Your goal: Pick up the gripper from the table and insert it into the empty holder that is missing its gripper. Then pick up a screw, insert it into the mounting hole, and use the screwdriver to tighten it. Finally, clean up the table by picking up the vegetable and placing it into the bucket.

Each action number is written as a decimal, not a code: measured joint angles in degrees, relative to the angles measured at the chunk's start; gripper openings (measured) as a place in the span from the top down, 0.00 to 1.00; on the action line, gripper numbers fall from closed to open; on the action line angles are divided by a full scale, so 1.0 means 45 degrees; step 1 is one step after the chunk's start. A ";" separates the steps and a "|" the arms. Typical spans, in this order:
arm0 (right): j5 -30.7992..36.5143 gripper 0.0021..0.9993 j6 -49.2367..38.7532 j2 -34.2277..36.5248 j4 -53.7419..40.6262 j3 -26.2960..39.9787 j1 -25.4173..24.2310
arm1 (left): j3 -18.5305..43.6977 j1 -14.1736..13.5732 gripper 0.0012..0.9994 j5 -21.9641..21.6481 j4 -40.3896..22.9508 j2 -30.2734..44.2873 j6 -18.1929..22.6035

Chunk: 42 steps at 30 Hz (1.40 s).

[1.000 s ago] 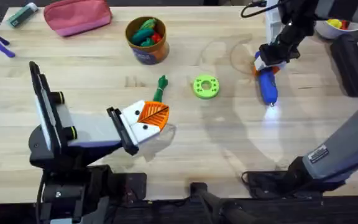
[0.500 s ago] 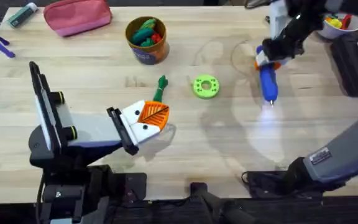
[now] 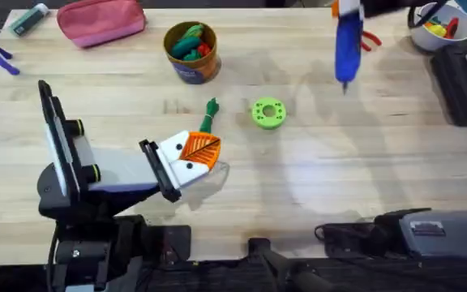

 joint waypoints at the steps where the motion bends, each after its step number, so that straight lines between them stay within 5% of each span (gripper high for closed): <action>1: -0.0020 0.98 0.0148 -0.0267 0.0289 0.0005 0.0246 | 0.0000 0.0000 0.98 0.0000 0.0000 -0.0004 0.0000; 14: -0.0212 0.98 0.1990 -0.1951 0.4337 0.0029 0.4386 | 0.0000 0.0000 0.98 0.0000 0.0000 -0.0002 0.0000; 20: -0.1953 0.98 0.2435 -0.1951 0.6432 0.0029 0.5796 | 0.0000 0.0000 0.98 0.0000 0.0000 -0.0001 0.0002; 29: -0.5273 0.98 0.2532 -0.1951 0.7539 0.0029 0.6179 | 0.0000 0.0000 0.98 0.0001 0.0000 -0.0004 0.0000; 42: -0.7451 0.98 0.2726 -0.2058 1.1127 -0.2119 0.6264 | 0.0000 0.0000 0.98 0.0000 0.0000 -0.0003 0.0000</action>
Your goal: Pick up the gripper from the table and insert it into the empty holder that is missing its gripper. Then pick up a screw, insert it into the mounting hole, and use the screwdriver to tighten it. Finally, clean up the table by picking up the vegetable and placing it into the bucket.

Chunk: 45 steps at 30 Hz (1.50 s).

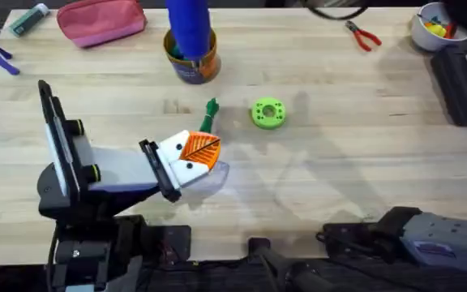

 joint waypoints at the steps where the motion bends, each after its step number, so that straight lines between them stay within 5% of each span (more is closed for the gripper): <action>1: -0.0068 0.98 0.0035 0.0003 0.0326 -0.0206 0.0035 | 0.0000 0.0000 0.98 0.0000 0.0000 0.0002 0.0000; 14: -0.0539 0.98 0.1300 -0.0100 0.4468 -0.2915 0.0163 | 0.0000 0.0000 0.98 0.0000 -0.0003 0.0001 0.0000; 22: -0.0636 0.98 0.1551 -0.2089 0.4222 -0.4817 -0.0301 | 0.0000 0.0000 0.98 0.0000 0.0000 -0.0001 0.0000; 29: -0.1493 0.98 0.1122 -0.2982 0.5380 -0.4987 -0.0312 | 0.0000 0.0000 0.98 0.0000 0.0000 0.0004 0.0000; 45: -0.4186 0.98 -0.0354 -0.1331 0.8195 -0.5006 0.0814 | 0.0000 0.0000 0.98 0.0000 0.0000 -0.0001 0.0000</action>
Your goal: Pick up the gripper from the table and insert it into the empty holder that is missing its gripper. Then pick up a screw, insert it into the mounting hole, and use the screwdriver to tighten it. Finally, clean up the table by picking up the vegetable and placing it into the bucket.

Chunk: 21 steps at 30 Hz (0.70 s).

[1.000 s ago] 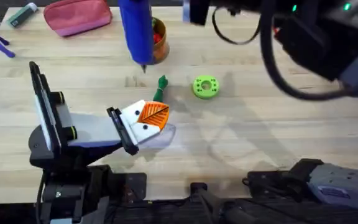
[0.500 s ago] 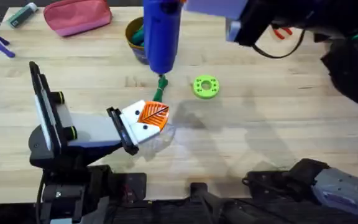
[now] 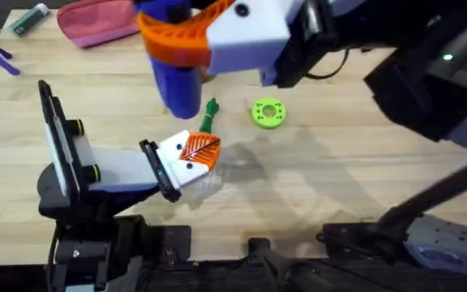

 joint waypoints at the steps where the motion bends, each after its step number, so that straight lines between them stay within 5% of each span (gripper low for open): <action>1: -0.0026 0.98 -0.0010 0.0104 0.0212 0.0000 0.0110 | 0.0000 0.0000 0.98 0.0000 0.0000 0.0000 0.0000; 21: -0.1013 0.98 -0.0184 0.1025 0.0525 0.0000 0.0578 | 0.0000 0.0000 0.98 0.0000 0.0000 0.0005 0.0000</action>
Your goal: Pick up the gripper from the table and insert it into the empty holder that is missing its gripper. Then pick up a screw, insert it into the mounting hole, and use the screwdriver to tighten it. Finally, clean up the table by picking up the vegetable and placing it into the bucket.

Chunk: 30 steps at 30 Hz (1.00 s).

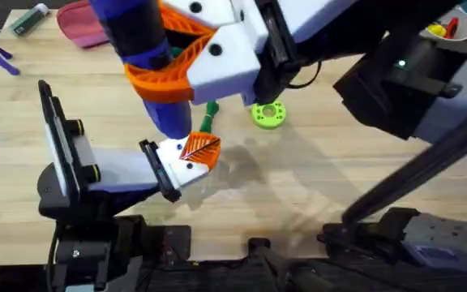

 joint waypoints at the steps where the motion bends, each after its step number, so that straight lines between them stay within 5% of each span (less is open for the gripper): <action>1: -0.0034 0.98 -0.0047 0.0038 0.0000 0.0000 0.0000 | 0.0000 0.0000 0.98 0.0000 0.0000 -0.0004 0.0000; 30: -0.0096 0.98 -0.0637 0.0680 0.0000 0.0000 0.0253 | 0.0000 0.0000 0.98 0.0000 0.0000 -0.0003 0.0000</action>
